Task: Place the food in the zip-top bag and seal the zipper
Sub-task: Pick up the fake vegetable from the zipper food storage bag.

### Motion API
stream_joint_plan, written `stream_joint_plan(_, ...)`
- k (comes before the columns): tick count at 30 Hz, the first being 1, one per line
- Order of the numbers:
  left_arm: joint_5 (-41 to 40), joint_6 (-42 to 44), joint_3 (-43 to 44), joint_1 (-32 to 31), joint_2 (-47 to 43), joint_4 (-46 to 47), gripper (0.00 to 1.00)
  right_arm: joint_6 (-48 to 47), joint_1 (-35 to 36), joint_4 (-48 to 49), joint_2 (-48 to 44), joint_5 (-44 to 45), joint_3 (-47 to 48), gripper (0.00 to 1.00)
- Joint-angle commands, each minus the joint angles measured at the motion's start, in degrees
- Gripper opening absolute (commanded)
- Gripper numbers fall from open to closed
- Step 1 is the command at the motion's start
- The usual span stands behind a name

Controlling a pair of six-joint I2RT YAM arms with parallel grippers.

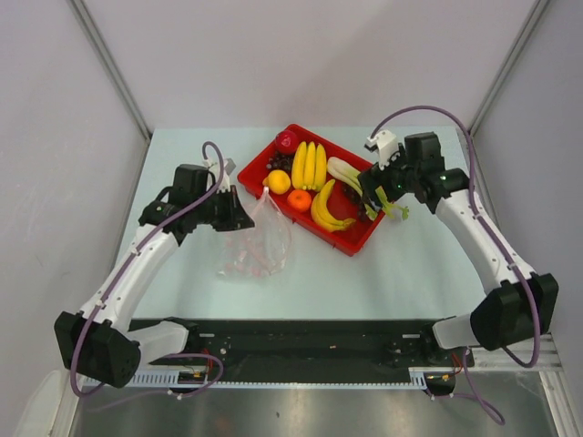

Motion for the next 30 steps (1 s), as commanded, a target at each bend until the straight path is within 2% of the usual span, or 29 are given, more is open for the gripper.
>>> stream_joint_plan(1, 0.2, 0.3, 2.2, 0.4, 1.1, 3.0, 0.00, -6.7, 0.5, 4.1, 3.9, 6.7, -2.1, 1.00)
stream_joint_plan(6, 0.4, 1.0, 2.6, 0.4, 2.0, 2.8, 0.00, -8.6, 2.2, 7.8, 9.1, 10.9, -2.0, 1.00)
stream_joint_plan(13, 1.3, 1.0, 1.6, 0.4, 2.1, 3.5, 0.00, -10.1, 2.9, 7.7, 14.9, 14.2, -1.8, 1.00)
stream_joint_plan(20, 1.6, 1.4, 2.0, 0.5, 2.8, 3.5, 0.00, -9.8, 3.4, 7.9, 18.7, 15.1, -2.4, 0.95)
stream_joint_plan(23, 1.5, 1.6, 1.9, 0.6, 2.5, 3.5, 0.00, -9.1, 3.3, 6.8, 19.0, 15.1, -1.8, 0.81)
stream_joint_plan(24, 1.5, 1.6, 1.7, 0.6, 2.4, 3.5, 0.00, -8.8, 3.2, 6.3, 18.6, 15.0, -1.0, 0.72)
stream_joint_plan(26, 1.2, 1.6, 1.7, 0.8, 2.1, 3.7, 0.00, -8.1, 2.8, 4.9, 18.1, 14.9, -0.2, 0.64)
stream_joint_plan(27, 1.1, 1.5, 1.7, 0.9, 1.9, 3.8, 0.00, -7.8, 2.7, 4.2, 17.9, 14.6, 0.5, 0.54)
stream_joint_plan(28, 1.2, 1.4, 1.4, 1.0, 1.8, 4.0, 0.00, -7.5, 2.4, 3.4, 17.7, 13.6, 1.8, 0.49)
stream_joint_plan(29, 1.0, 1.4, 1.3, 1.0, 1.4, 4.2, 0.00, -6.9, 2.3, 1.8, 17.4, 13.0, 2.5, 0.34)
stream_joint_plan(30, 1.0, 1.5, 1.2, 1.0, 1.3, 4.3, 0.00, -6.7, 2.3, 1.2, 17.0, 12.6, 3.2, 0.27)
